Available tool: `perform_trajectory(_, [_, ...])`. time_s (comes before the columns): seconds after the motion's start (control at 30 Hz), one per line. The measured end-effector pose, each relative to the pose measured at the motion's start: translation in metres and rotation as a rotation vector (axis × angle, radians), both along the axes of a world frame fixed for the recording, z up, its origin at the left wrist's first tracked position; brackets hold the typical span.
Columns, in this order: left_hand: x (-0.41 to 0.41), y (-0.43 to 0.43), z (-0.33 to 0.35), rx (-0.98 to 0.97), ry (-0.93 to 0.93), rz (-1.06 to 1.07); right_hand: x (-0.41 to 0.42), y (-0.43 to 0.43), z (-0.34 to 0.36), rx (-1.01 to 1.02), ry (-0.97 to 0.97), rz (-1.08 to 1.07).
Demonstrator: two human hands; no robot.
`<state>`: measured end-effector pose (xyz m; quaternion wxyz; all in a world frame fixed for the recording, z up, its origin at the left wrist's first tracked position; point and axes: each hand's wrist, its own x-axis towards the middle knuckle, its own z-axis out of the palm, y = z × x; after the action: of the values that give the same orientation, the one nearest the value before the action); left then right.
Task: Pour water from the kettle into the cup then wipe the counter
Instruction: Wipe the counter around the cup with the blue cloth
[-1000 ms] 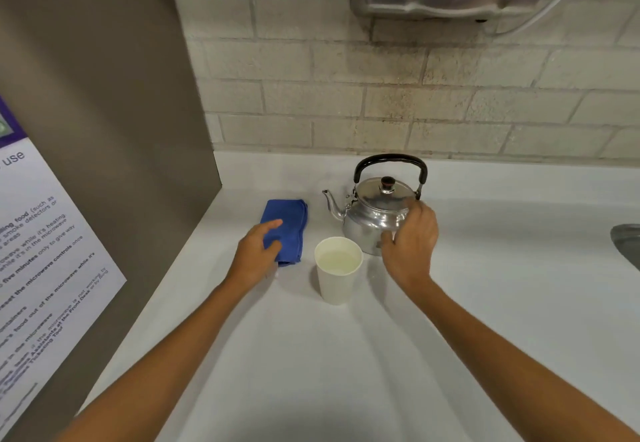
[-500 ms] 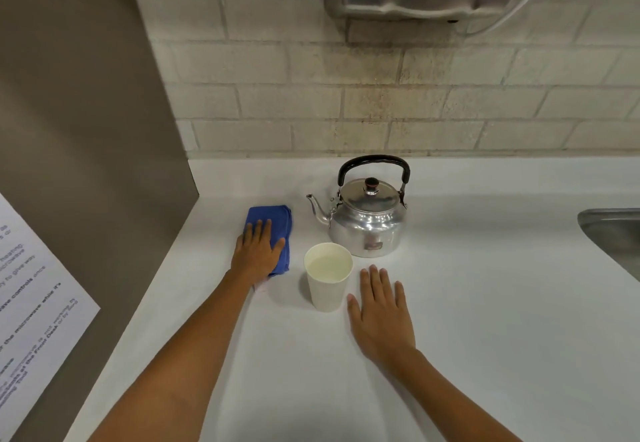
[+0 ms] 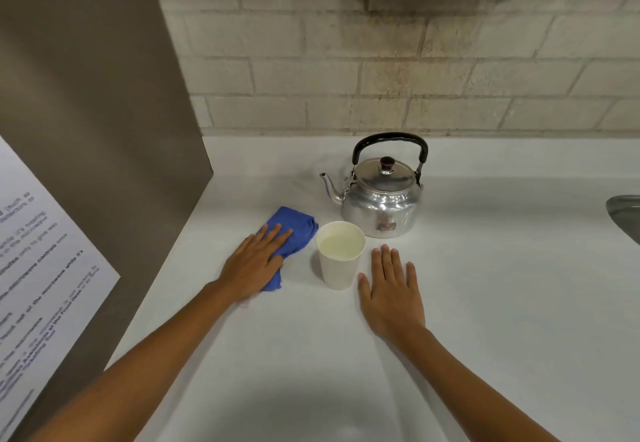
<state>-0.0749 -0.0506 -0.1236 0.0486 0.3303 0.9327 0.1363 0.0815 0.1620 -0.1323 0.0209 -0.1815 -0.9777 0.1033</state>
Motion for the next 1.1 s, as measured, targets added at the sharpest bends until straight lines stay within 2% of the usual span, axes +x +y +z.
perform_trajectory(0.13, [-0.011, 0.046, 0.012, -0.085, 0.038, 0.106, 0.0, -0.001, 0.001, 0.0, 0.009, -0.007])
perform_trajectory(0.23, [-0.004, 0.06, 0.011, -0.066, 0.036, 0.025, 0.0, 0.0, 0.001, 0.001, 0.012, 0.001])
perform_trajectory(0.4, [0.019, 0.015, 0.002, 0.052, -0.014, -0.216, 0.0, 0.001, -0.001, 0.01, 0.025, 0.003])
perform_trajectory(0.47, [0.018, 0.004, 0.005, 0.077, -0.059, -0.238, -0.001, 0.0, -0.002, 0.003, 0.027, -0.001])
perform_trajectory(0.67, [0.015, 0.048, 0.016, 0.003, 0.006, 0.015, -0.001, 0.0, -0.002, 0.005, 0.019, 0.001])
perform_trajectory(0.77, [0.036, 0.039, 0.009, -0.02, 0.02, -0.007, -0.001, 0.001, -0.001, 0.008, 0.016, 0.009])
perform_trajectory(0.87, [0.053, -0.011, -0.002, 0.006, 0.055, -0.05, 0.001, 0.001, 0.0, 0.01, 0.01, 0.02])
perform_trajectory(1.0, [0.055, -0.049, 0.007, 0.008, -0.02, 0.219, 0.002, -0.001, 0.002, 0.002, 0.028, 0.018])
perform_trajectory(1.1, [0.071, -0.025, 0.011, -0.085, 0.062, 0.335, 0.002, -0.003, 0.003, 0.012, 0.03, 0.016])
